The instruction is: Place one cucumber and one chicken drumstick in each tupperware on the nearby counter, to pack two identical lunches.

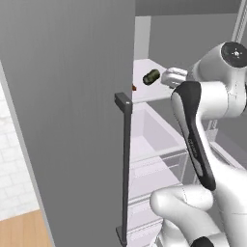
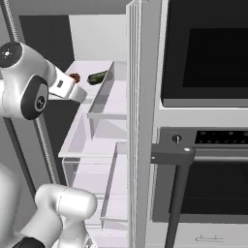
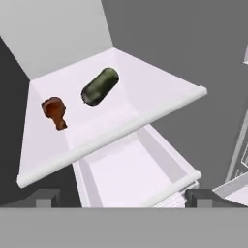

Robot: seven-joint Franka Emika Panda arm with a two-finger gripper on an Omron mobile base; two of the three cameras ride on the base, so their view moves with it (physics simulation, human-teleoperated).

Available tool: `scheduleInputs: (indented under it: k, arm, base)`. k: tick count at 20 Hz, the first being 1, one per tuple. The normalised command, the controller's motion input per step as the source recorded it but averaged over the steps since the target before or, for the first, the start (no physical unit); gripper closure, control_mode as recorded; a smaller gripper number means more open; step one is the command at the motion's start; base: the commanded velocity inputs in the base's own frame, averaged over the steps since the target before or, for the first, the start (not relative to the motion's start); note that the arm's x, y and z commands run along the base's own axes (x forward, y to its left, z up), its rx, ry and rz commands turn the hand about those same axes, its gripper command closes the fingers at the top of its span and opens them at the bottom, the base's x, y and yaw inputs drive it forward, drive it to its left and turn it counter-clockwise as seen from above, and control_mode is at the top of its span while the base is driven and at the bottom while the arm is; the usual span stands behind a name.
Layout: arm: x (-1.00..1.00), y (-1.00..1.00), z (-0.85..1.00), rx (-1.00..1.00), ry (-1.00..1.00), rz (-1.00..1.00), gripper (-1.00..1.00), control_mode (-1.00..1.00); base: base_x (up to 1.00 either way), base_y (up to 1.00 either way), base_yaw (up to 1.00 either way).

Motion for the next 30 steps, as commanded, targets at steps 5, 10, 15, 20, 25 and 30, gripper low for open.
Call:
scheduleInputs:
  k: [5, 10, 15, 20, 25, 30]
  arm:
    - [0.8, 0.03, -0.05, 0.0, 0.14, 0.0, -1.0, -1.0]
    - [0.85, 0.0, -0.22, 0.0, 0.05, 0.0, -1.0, -1.0]
    - [0.88, 0.06, -0.28, 0.0, 0.02, 0.0, -1.0, -1.0]
    - [0.79, 0.01, -0.05, 0.0, 0.04, -0.01, -1.0, -1.0]
    - [0.74, 0.0, -0.03, 0.0, 0.04, -0.02, -1.0, -1.0]
    - [0.59, 0.0, -0.15, 0.0, 0.0, -0.02, -1.0, -1.0]
  base:
    - [0.0, 0.0, 0.0]
    - [0.0, 0.0, 0.0]
    - [0.0, 0.0, 0.0]
    - [0.0, 0.0, 0.0]
    - [0.0, 0.0, 0.0]
    - [0.0, 0.0, 0.0]
